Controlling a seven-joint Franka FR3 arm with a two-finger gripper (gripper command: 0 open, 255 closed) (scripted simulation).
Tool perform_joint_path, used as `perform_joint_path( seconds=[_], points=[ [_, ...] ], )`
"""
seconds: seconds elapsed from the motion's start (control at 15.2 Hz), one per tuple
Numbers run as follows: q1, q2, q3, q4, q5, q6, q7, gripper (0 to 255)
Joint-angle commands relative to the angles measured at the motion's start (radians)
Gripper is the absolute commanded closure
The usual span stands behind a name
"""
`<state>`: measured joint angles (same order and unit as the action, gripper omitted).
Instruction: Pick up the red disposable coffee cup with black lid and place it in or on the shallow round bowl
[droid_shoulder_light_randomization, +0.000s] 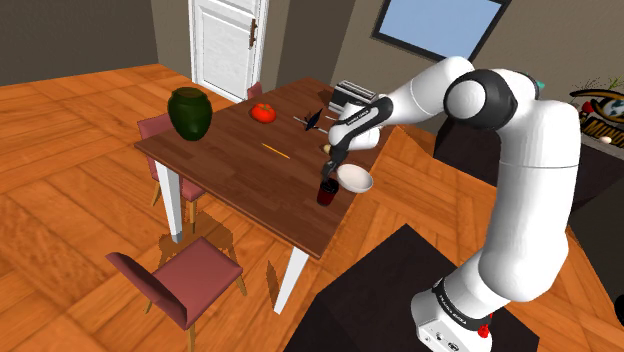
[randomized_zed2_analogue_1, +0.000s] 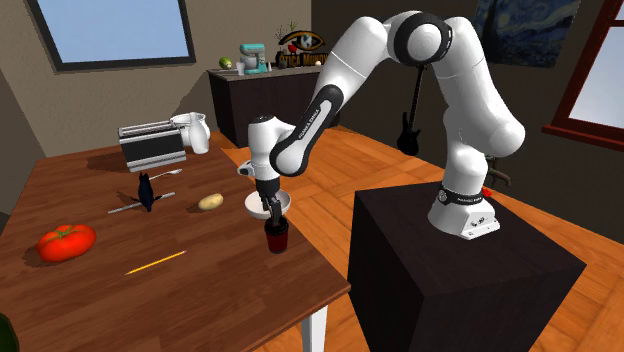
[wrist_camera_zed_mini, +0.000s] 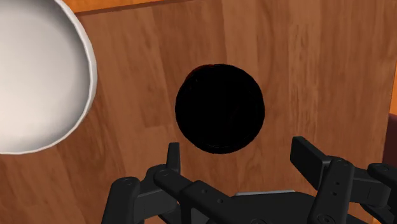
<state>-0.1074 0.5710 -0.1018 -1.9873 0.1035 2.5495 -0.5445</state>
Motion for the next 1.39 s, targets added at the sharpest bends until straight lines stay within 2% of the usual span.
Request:
perform_joint_path(
  seconds=[0.0,0.53,0.99,1.06,1.32],
  points=[
    [-0.010,0.064,0.008,0.058,0.004,0.007,-0.015,0],
    [-0.018,0.153,0.019,0.086,0.014,0.068,-0.022,0],
    [-0.018,0.153,0.019,0.086,0.014,0.068,-0.022,0],
    [-0.018,0.153,0.019,0.086,0.014,0.068,-0.022,255],
    [-0.018,0.152,0.019,0.086,0.014,0.067,-0.022,255]
  ],
)
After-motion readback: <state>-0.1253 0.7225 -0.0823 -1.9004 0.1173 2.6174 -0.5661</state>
